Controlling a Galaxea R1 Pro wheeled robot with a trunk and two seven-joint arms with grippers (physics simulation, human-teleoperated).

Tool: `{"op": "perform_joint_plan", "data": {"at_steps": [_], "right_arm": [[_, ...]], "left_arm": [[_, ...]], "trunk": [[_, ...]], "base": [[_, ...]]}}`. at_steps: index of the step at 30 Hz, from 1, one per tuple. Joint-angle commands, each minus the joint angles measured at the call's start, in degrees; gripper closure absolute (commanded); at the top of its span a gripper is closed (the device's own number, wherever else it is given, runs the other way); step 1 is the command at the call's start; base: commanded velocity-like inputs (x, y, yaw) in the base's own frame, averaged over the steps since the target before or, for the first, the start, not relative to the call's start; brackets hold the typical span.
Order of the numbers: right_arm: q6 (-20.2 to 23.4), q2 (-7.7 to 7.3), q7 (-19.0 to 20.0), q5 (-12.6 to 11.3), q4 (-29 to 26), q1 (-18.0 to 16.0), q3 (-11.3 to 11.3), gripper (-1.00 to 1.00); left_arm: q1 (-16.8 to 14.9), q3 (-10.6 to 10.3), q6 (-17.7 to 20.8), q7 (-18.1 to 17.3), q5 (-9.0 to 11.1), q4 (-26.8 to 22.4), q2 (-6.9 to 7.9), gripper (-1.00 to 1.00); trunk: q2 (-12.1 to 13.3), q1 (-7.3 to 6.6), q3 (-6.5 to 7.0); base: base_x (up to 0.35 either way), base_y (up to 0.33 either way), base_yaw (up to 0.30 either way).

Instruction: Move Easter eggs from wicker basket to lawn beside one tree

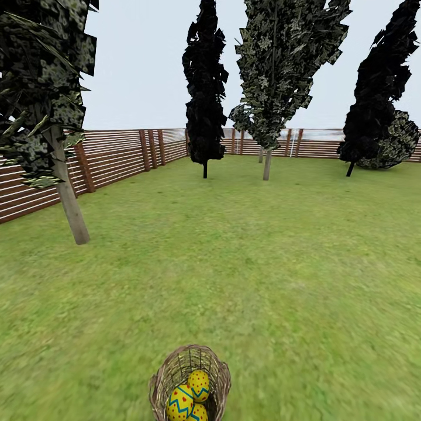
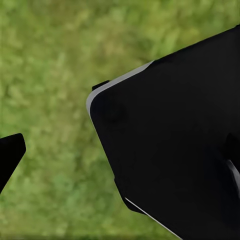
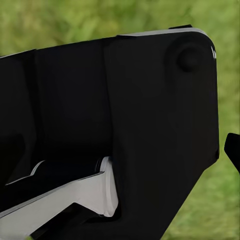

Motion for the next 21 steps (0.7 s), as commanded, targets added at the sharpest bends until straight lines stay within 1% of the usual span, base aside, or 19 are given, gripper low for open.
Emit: {"op": "perform_joint_plan", "data": {"at_steps": [1, 21], "right_arm": [[-0.1, 0.02, 0.2, -0.1, -0.1, 0.0, -0.4, -1.0], [-0.1, 0.02, 0.2, -0.1, -0.1, 0.0, -0.5, -1.0]], "left_arm": [[0.0, -0.1, -0.2, 0.0, 0.0, 0.0, 0.02, -1.0], [-0.2, -0.1, -0.1, -0.1, 0.0, 0.0, 0.03, -1.0]], "trunk": [[-0.1, 0.03, -0.12], [-0.1, 0.03, -0.12]], "base": [[0.0, 0.0, 0.0], [0.0, 0.0, 0.0]]}}
